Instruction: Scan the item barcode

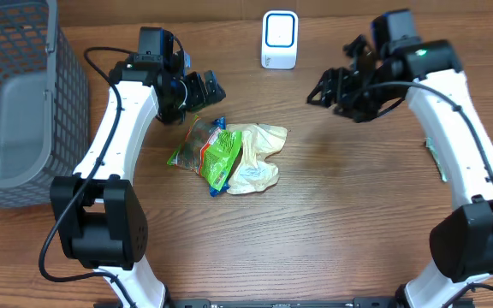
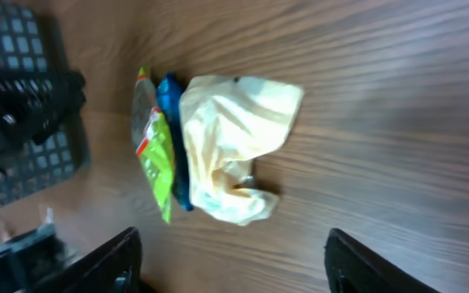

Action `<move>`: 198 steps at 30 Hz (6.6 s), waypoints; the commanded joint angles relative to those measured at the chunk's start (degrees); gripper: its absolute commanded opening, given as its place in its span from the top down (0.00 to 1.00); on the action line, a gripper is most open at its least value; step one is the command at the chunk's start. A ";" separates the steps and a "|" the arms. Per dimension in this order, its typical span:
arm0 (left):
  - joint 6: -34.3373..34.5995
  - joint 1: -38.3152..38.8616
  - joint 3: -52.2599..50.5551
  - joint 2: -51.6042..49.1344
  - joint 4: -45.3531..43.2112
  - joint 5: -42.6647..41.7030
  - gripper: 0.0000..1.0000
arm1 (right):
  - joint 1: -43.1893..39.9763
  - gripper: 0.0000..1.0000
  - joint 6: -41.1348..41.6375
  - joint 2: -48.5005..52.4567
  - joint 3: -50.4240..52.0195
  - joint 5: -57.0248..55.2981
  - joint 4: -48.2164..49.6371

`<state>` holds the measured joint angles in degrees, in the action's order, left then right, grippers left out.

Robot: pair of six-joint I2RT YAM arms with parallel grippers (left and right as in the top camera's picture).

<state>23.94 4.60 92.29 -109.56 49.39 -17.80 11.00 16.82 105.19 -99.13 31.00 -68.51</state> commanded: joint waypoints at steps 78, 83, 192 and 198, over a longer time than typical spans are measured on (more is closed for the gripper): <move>-2.56 -14.29 28.50 1.07 28.33 12.48 0.00 | 19.17 0.96 26.38 6.14 20.22 16.55 51.58; -2.56 -14.29 28.50 1.07 28.09 12.50 0.00 | 16.90 0.96 24.92 1.29 20.22 23.45 49.35; -4.66 -12.66 28.50 -5.95 28.57 10.69 0.00 | -1.97 0.30 14.99 -16.65 35.82 -2.01 4.90; -4.66 -12.50 28.50 -5.95 28.11 10.71 0.00 | 0.46 0.23 5.11 -16.61 38.91 -5.27 12.57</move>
<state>20.73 -8.23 120.99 -115.31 77.93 -6.83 10.66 28.34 88.47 -61.08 27.94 -59.27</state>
